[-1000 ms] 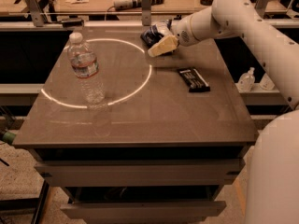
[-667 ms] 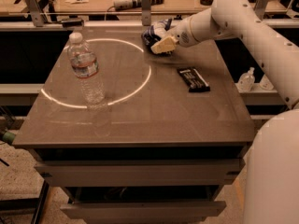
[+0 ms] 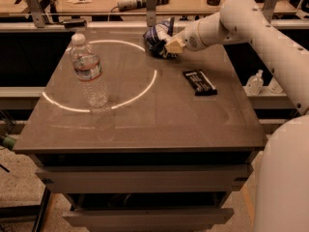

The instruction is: Move blue chip bag near water bottle

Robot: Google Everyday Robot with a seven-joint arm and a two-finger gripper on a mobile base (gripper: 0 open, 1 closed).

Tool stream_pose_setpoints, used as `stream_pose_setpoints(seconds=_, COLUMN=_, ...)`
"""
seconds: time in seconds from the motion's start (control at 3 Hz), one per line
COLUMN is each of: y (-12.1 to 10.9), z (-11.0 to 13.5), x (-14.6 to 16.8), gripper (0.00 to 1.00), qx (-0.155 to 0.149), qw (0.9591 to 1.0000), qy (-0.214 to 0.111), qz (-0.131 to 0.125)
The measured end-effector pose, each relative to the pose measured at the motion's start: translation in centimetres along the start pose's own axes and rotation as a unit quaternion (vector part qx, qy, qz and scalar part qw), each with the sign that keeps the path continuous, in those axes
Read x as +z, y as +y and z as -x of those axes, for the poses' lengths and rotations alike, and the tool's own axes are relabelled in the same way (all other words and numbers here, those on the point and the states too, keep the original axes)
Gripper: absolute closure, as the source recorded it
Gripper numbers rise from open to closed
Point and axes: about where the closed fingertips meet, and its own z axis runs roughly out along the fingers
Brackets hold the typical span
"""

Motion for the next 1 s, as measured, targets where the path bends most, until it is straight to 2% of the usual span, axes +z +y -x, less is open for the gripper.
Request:
stream_pose_setpoints(seconds=0.33, y=0.9, z=-0.1, x=0.2, gripper=1.00, qx=0.001, qw=0.9994, qy=-0.015, qz=0.030)
stream_pose_setpoints(seconds=0.67, y=3.4, z=2.5, x=-1.1, gripper=1.00, qx=-0.014, qw=0.9955, qy=-0.036, qz=0.087)
stream_pose_setpoints(seconds=1.0, y=7.2, z=4.4, x=-3.6, gripper=1.00, qx=-0.030, qw=0.9889, qy=-0.024, qz=0.144)
